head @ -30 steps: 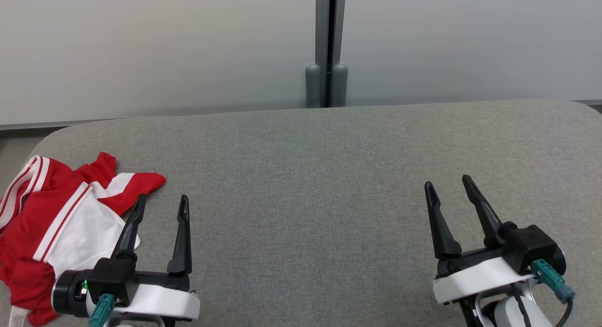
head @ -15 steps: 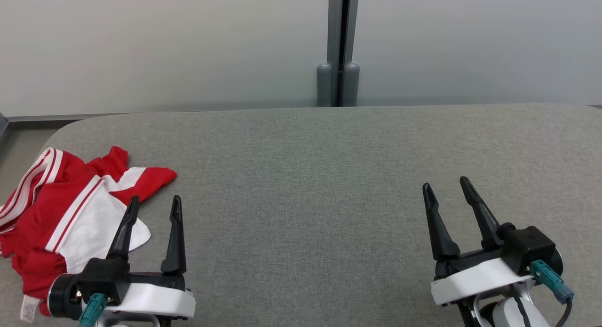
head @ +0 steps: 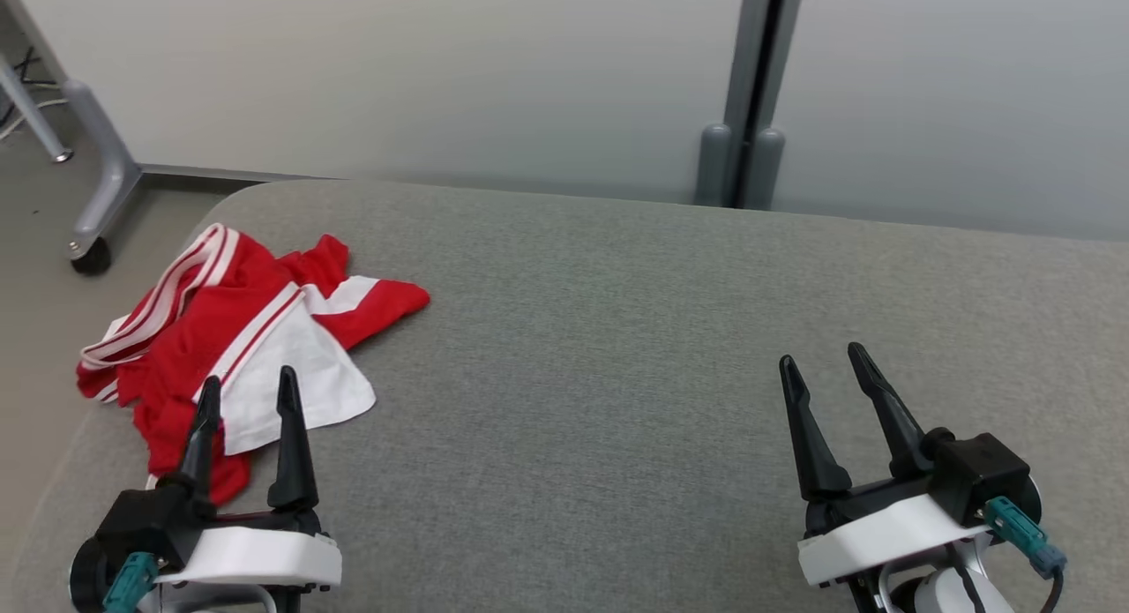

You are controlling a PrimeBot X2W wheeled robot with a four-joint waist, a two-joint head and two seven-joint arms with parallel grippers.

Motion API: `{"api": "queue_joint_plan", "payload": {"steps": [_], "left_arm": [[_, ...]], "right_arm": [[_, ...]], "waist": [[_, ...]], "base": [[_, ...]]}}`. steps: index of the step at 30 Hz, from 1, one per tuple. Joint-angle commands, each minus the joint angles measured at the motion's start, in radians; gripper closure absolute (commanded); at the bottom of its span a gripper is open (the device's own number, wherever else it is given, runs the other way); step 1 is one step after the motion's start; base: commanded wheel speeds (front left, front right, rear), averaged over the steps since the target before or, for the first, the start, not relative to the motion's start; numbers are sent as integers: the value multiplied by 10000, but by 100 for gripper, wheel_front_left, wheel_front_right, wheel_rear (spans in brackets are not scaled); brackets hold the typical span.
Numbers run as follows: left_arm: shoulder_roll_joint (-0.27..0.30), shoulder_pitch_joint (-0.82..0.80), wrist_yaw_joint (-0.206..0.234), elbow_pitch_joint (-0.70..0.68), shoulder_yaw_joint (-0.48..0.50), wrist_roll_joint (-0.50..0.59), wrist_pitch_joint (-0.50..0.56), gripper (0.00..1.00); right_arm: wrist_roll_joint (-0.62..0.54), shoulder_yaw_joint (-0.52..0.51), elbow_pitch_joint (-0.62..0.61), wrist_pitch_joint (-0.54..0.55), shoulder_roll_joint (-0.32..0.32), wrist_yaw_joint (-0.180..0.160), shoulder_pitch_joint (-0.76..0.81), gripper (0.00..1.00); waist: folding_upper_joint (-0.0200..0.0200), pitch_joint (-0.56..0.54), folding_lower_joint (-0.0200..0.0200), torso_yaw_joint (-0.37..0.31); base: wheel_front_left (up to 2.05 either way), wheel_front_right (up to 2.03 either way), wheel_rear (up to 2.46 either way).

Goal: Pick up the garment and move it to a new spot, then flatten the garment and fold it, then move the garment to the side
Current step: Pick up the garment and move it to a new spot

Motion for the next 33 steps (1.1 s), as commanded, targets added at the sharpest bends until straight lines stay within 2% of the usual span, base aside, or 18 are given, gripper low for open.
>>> {"api": "queue_joint_plan", "payload": {"steps": [1, 13, 19, 27, 32, 33], "left_arm": [[39, 50, 68, 18, 56, -91, -21, 0], [65, 312, 178, 413, 280, -375, -21, 0], [125, 394, 180, 349, 431, -359, -19, 0], [263, 450, 69, 285, 469, -473, 24, 0], [410, 18, 3, 129, 562, -781, 627, 0], [500, -110, -132, 125, 514, -876, 875, 0]], "right_arm": [[33, -12, -26, -49, -70, 22, 89, 0], [274, 241, 6, -49, -69, 22, 227, 0], [360, 339, 20, -47, -72, 22, 251, 0], [432, 527, 65, -49, -70, 22, 205, 0], [289, 482, 20, -47, -72, 22, 50, 0], [251, 454, 7, -47, -69, 22, 3, 0]], "waist": [[0, -43, 0, 420], [0, -250, 0, 2266], [0, -357, 0, 2831], [0, -417, 0, 2823], [0, -221, 0, 2538], [0, -151, 0, 2467]], "base": [[0, 0, 0], [0, 0, 0], [0, 0, 0], [0, 0, 0], [0, 0, 0], [0, 0, 0]]}}
